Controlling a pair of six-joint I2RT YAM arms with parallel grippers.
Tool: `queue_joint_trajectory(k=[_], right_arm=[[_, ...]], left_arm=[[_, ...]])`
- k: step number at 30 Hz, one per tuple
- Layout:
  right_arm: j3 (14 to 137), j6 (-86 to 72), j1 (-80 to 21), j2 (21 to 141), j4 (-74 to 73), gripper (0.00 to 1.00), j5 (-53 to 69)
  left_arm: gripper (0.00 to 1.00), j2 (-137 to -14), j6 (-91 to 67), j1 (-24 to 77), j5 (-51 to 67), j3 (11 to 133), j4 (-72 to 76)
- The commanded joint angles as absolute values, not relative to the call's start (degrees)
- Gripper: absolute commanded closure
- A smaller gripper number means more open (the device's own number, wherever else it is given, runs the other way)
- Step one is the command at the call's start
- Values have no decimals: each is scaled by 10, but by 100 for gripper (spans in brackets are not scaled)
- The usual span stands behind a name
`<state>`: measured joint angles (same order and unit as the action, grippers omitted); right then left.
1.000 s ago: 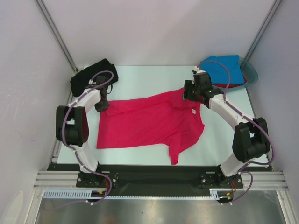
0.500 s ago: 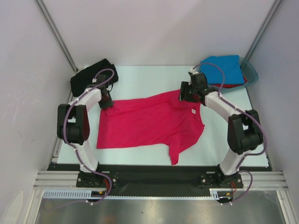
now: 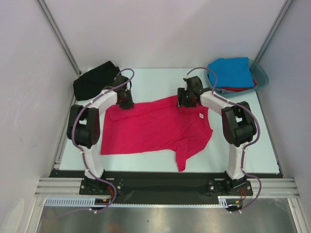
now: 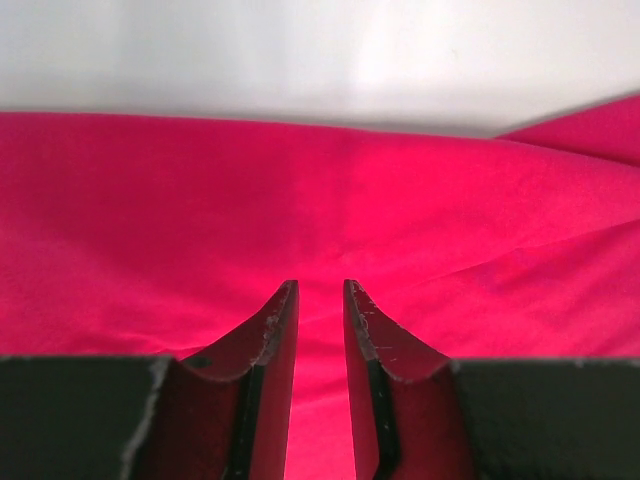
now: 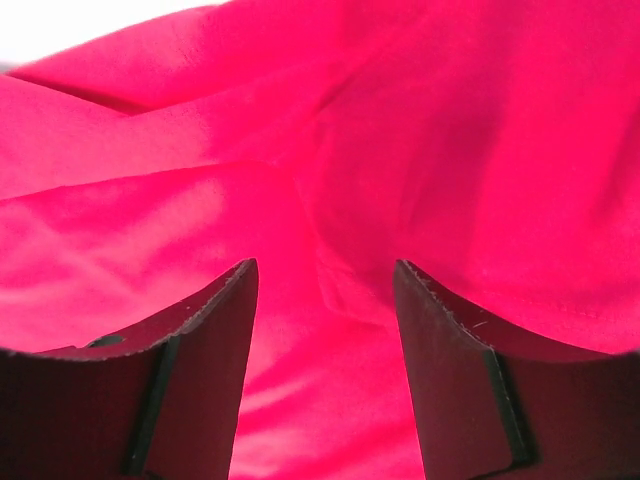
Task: Fold and stack the t-shirts
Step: Fold the tshirt
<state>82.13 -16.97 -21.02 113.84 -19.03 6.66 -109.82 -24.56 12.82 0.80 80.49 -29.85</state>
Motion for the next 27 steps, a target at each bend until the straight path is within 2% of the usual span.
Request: queue_joint_trajectory(k=[1,11,16,27], right_arm=[[865,-106,-244,1162,-222,38,7],[883,-32,-308,1212,-235,42,-248],[873,-18,-321,1221,-211,53,-337],[853,-2,-330,1197,-193,82,-329]], left_arm=[[70,-1111,-254,132,28,825,-276],[70,-1134,-256,137,30,821,-266],[70,-1132,-254,138,27,820,-267],[70,-1135,-249,138,22,821,-269]])
